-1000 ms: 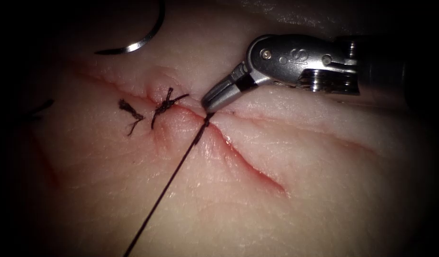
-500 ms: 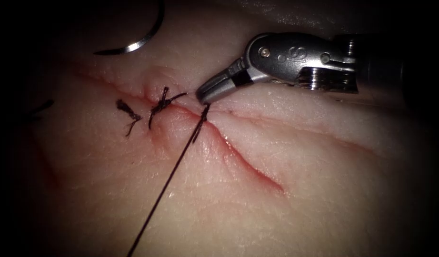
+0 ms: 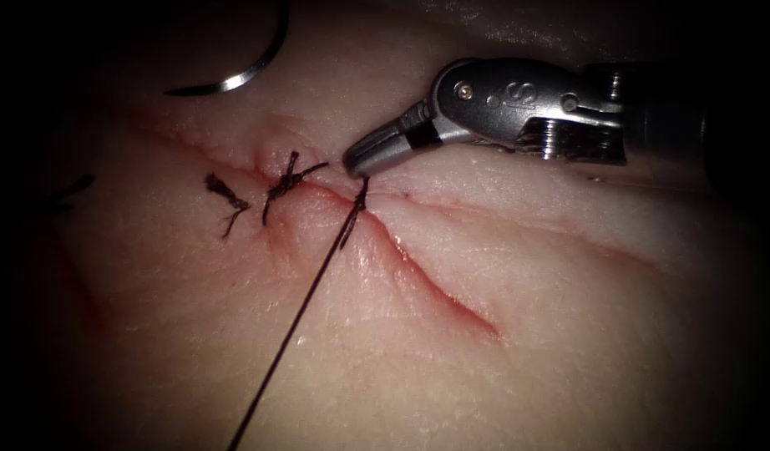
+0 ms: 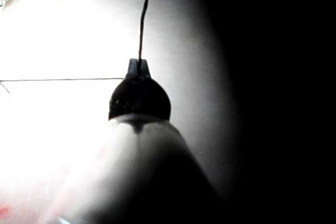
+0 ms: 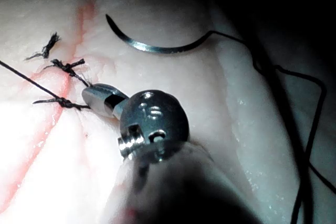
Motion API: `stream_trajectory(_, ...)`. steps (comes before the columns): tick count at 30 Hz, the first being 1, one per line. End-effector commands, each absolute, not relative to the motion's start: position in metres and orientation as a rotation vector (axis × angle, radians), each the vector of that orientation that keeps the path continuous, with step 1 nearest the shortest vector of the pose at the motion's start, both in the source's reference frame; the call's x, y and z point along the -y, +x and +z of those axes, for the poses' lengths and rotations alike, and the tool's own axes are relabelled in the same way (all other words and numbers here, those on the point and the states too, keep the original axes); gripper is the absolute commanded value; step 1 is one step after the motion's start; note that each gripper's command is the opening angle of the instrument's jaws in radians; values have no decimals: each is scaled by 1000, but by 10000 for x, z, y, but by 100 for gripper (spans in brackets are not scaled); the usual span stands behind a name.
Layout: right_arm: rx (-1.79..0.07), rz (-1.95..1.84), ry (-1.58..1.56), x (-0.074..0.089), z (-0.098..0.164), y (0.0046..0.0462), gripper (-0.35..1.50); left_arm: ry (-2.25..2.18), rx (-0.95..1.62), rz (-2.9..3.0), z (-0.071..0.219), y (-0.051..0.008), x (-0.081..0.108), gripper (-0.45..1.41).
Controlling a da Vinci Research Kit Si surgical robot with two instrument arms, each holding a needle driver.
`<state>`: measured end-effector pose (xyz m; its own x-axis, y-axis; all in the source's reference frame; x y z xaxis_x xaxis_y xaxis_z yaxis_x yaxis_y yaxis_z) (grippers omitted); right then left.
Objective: Wound Closure
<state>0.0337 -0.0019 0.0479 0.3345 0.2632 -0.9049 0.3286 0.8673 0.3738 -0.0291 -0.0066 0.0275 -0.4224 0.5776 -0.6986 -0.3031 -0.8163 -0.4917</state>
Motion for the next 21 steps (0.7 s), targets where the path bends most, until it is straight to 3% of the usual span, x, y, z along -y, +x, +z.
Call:
stream_trajectory(1, -1264, -12, 541, 17, 471, 345, 93, -1264, 382, 2246, 282, -296, 61, -45)
stream_trajectory(7, -1288, 142, 490, 10, 442, 334, 128, -1258, 356, 2271, 291, -299, 0, -45)
stream_trajectory(13, -1299, 285, 418, 8, 425, 325, 142, -1308, 378, 2231, 299, -313, -60, -45)
stream_trajectory(17, -1269, 414, 294, 18, 423, 324, 128, -1321, 413, 2227, 308, -323, -93, -45)
stream_trajectory(21, -1260, 538, 178, 36, 422, 331, 81, -1345, 448, 2221, 322, -332, -122, -45)
